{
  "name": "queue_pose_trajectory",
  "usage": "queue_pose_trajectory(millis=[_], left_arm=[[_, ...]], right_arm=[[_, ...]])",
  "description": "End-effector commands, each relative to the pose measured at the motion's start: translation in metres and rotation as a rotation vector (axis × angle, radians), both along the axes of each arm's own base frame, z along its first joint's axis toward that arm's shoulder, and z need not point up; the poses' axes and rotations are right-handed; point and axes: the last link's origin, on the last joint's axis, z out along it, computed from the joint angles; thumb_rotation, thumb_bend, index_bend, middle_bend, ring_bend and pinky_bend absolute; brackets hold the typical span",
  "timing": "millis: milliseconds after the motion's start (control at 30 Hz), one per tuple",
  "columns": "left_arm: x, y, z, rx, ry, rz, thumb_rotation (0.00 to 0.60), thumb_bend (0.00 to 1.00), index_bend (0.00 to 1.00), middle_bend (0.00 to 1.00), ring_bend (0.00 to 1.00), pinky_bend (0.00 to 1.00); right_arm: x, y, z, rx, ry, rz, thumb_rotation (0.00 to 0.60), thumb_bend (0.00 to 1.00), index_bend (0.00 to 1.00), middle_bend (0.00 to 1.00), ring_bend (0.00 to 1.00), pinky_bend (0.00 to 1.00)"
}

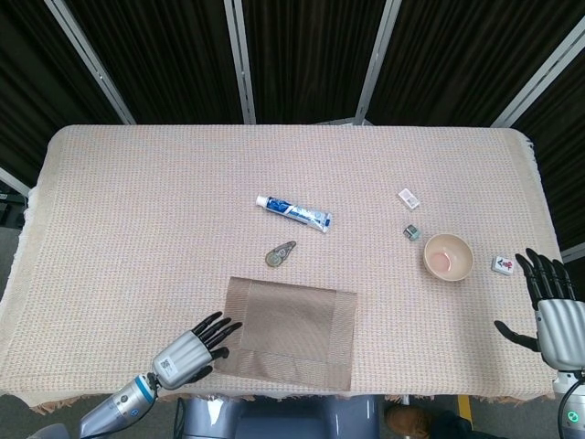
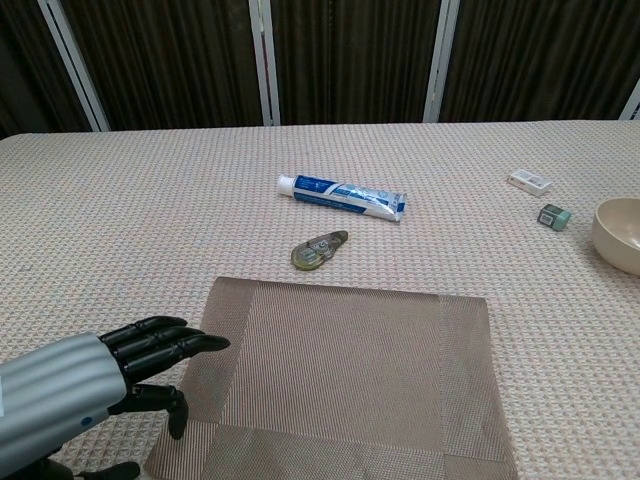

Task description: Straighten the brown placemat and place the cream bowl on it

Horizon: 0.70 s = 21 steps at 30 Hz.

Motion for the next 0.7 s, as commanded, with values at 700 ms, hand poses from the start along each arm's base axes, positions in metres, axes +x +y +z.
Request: queue_pose_trajectory(millis=[700], left_arm=[[0.0021, 0.0009, -0.0061, -0.007, 0.021, -0.007, 0.6, 0.35, 0.44, 0.0, 0.0, 0.0]], right_arm=[[-0.0005, 0.0, 0.0018, -0.003, -0.006, -0.003, 0.6, 0.0, 0.0, 0.0, 0.0, 0.0]])
